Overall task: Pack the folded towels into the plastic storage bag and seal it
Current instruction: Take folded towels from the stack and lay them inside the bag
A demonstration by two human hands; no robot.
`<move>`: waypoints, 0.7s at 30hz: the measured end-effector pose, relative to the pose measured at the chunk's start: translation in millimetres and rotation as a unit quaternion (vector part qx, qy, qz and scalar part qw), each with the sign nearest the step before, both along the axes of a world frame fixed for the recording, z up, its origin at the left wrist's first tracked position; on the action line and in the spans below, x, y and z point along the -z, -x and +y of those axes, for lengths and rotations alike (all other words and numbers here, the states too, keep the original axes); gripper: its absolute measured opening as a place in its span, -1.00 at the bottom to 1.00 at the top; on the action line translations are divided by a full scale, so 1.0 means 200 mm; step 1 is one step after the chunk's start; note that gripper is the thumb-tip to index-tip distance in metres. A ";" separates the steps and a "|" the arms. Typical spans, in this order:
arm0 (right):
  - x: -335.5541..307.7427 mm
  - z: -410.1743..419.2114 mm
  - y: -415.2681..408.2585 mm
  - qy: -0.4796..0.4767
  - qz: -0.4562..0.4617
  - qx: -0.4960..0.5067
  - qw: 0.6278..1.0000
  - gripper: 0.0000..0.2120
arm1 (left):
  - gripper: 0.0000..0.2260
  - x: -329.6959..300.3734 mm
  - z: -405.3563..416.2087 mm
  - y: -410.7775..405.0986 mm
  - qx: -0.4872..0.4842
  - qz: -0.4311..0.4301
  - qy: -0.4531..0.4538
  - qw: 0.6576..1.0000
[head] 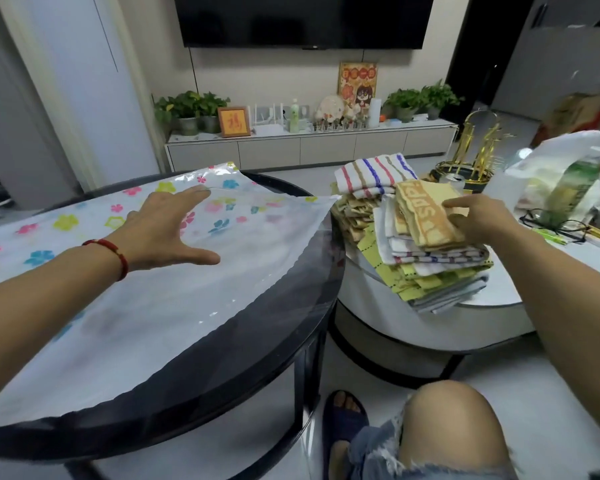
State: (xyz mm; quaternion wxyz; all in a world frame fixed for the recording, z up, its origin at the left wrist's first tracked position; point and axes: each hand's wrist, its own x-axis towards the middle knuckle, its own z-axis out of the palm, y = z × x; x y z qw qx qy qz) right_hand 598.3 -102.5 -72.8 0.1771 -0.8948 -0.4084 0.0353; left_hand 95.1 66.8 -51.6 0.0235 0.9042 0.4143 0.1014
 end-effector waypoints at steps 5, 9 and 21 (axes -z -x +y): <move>-0.04 0.00 -0.10 -0.001 0.042 0.006 0.999 -0.47 | 0.09 0.02 0.02 -0.02 -0.009 0.006 -0.007 1.000; -0.09 0.02 -0.12 0.006 0.079 -0.029 0.996 -0.47 | 0.09 0.03 0.03 -0.03 -0.016 0.023 -0.020 0.999; -0.34 -0.08 0.51 -0.058 0.530 -0.272 0.801 -0.63 | -0.04 -0.02 0.05 -0.02 -0.047 0.119 -0.076 0.989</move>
